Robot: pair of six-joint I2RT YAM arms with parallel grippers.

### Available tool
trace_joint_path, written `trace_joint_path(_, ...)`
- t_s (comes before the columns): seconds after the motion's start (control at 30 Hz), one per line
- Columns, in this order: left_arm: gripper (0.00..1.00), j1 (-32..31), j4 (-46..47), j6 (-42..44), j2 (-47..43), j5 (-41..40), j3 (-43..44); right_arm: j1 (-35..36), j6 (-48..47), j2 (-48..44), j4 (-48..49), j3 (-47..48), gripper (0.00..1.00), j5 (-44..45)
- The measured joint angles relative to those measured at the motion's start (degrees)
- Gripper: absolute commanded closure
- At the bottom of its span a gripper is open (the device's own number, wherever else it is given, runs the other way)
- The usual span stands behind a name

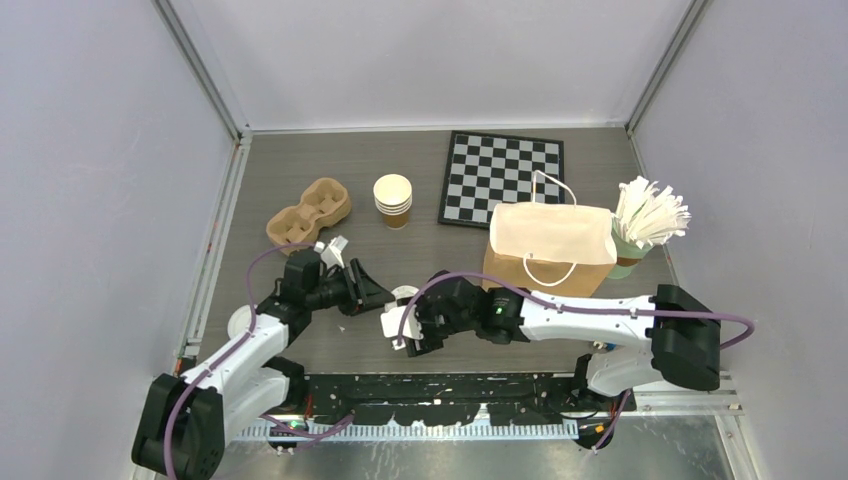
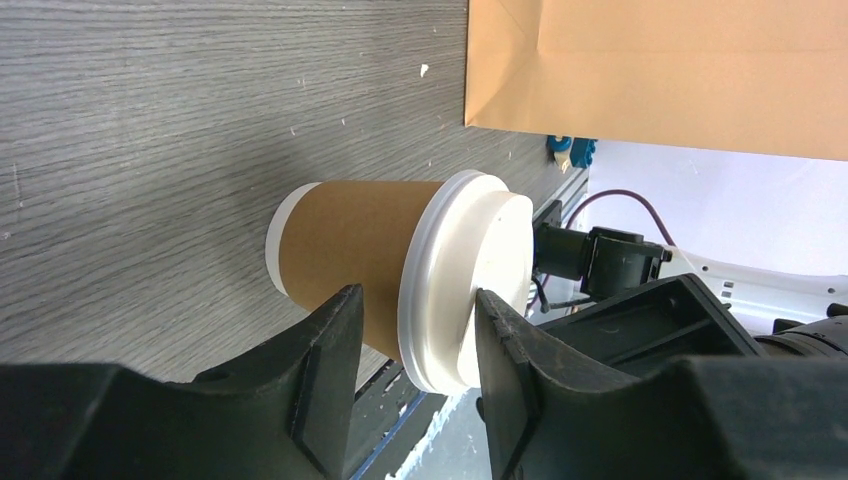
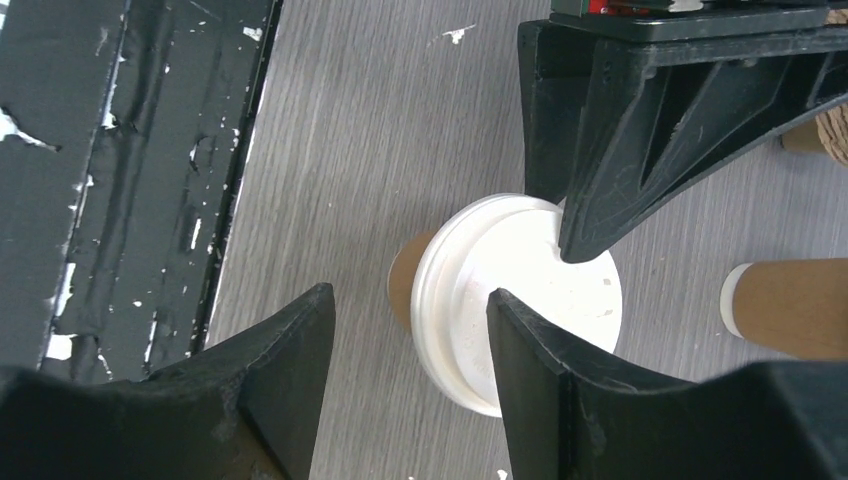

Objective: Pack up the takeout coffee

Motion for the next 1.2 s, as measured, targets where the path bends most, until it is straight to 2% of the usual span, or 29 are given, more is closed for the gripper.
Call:
trace_joint_path(0.33,0.59,-0.3,-0.9,0.0,-0.7,-0.4,0.0,2.1,-2.4,2.4,8.2,-3.3,0.44,4.8)
trace_joint_path(0.6,0.63,-1.0,-1.0,0.1,0.7,-0.6,0.7,7.2,-3.4,2.5,15.5,-7.3,0.5,15.7)
trace_joint_path(1.2,0.64,-1.9,-3.0,1.6,2.6,-1.1,2.6,18.4,-3.4,9.9,33.0,-12.5,0.52,40.5)
